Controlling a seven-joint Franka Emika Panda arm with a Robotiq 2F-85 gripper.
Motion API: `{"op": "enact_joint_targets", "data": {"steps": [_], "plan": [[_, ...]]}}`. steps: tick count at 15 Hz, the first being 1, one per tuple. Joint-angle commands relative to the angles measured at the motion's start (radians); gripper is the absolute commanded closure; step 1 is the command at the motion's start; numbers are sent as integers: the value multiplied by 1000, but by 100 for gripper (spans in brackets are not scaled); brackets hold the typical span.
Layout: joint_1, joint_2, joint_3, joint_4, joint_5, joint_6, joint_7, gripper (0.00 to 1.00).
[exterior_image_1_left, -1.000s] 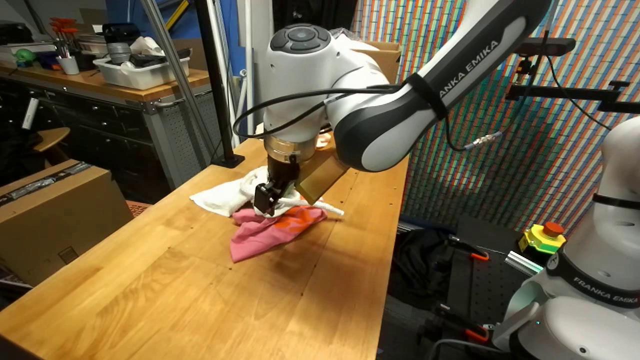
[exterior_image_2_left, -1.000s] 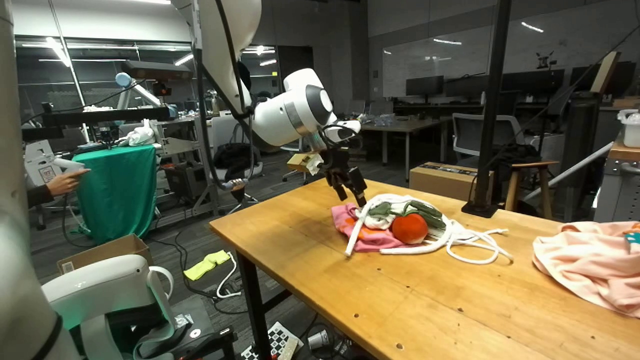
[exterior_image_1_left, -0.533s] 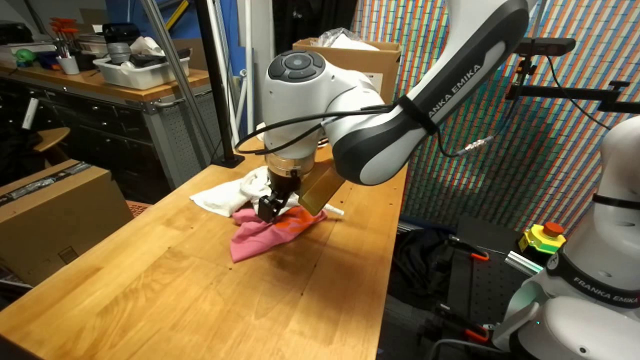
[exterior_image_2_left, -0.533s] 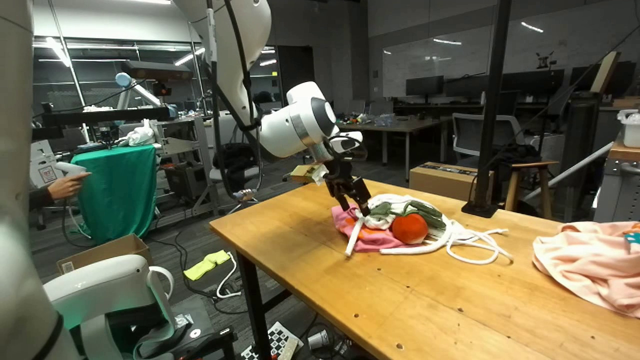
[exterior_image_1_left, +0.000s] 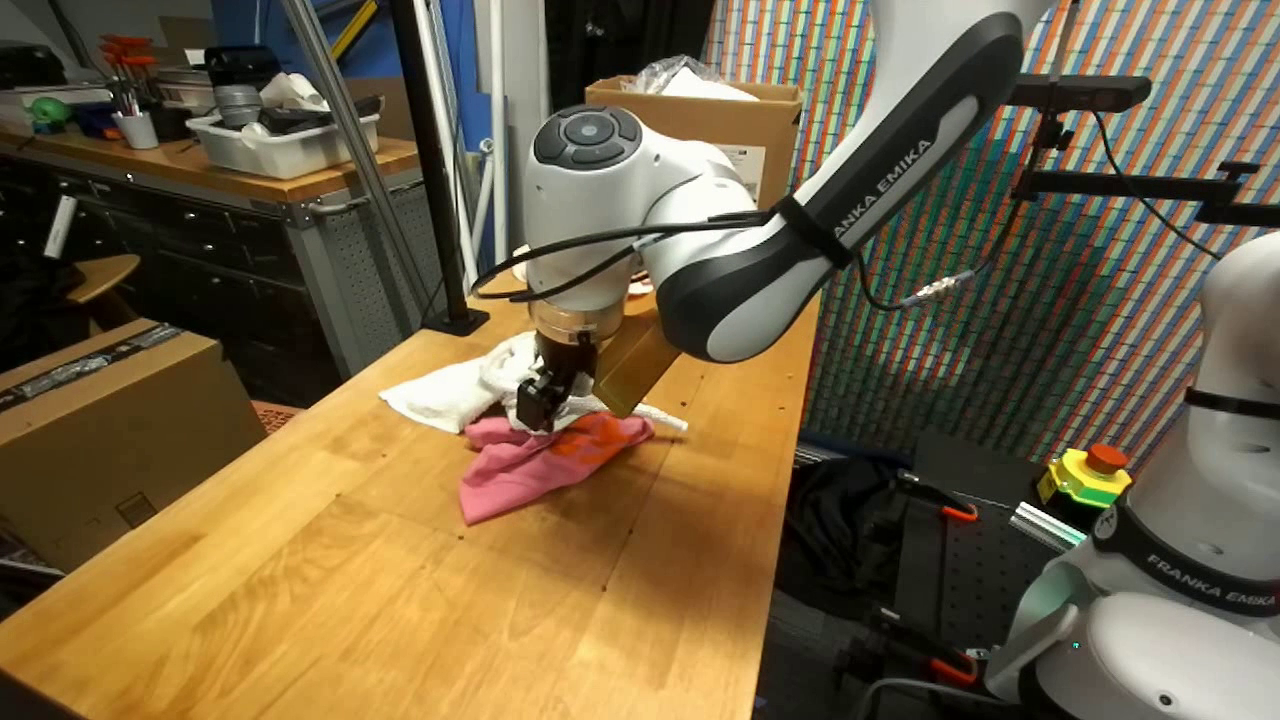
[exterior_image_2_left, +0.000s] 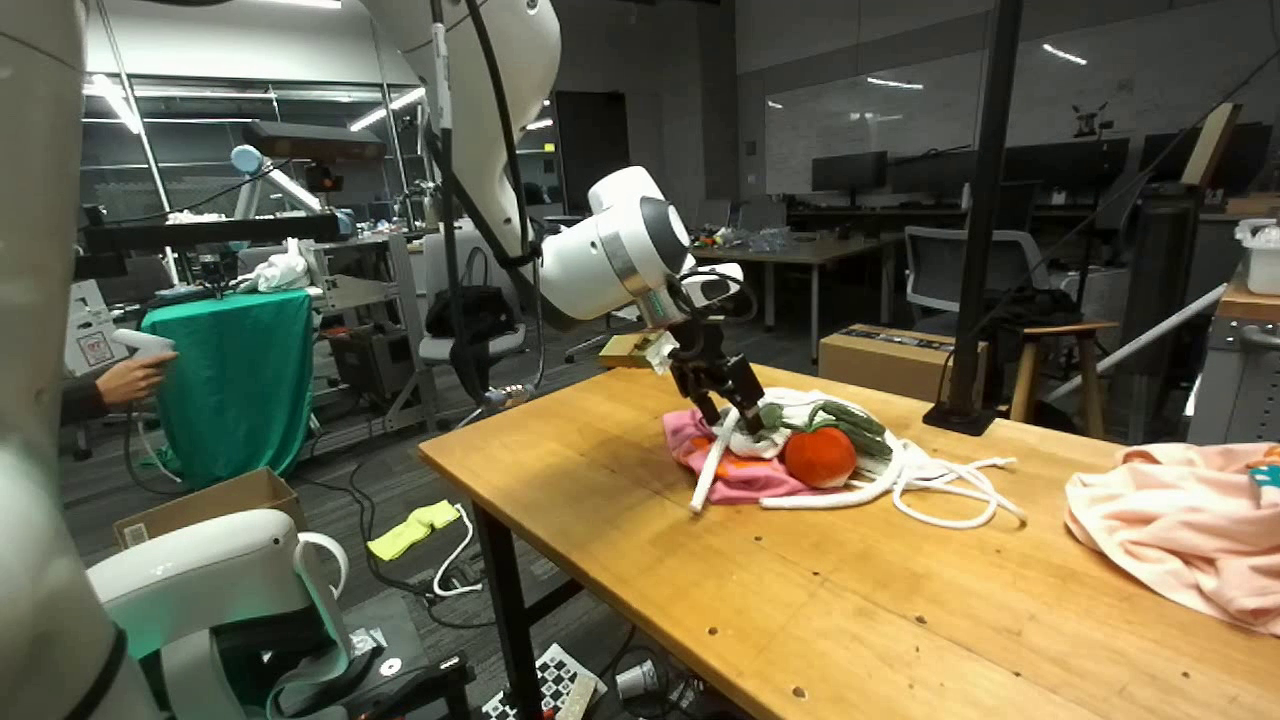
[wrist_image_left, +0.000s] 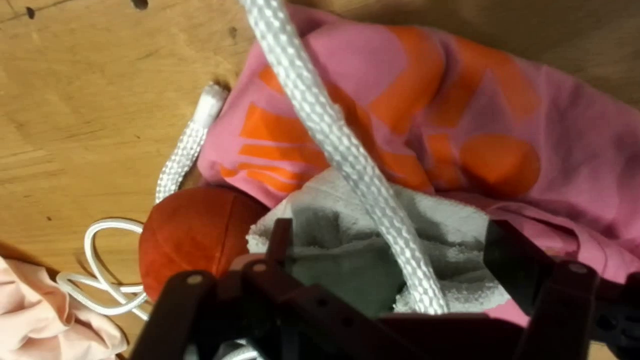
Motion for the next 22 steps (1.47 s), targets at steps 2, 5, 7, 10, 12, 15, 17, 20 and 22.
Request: {"op": "enact_joint_targets", "data": {"steps": [2, 5, 7, 10, 12, 15, 17, 20, 22], "plan": [[9, 21, -20, 32, -9, 11, -2, 42], [8, 18, -23, 34, -5, 9, -6, 65], [8, 8, -24, 31, -4, 4, -5, 80], [8, -17, -23, 22, 0, -17, -12, 93], [7, -34, -25, 16, -2, -31, -12, 94], [5, -72, -30, 1, -20, -55, -2, 92], [0, -101, -31, -6, -33, -71, 6, 92], [-14, -166, -45, -31, -95, -85, 42, 92], [-35, -213, -51, -44, -151, -94, 80, 92]]}}
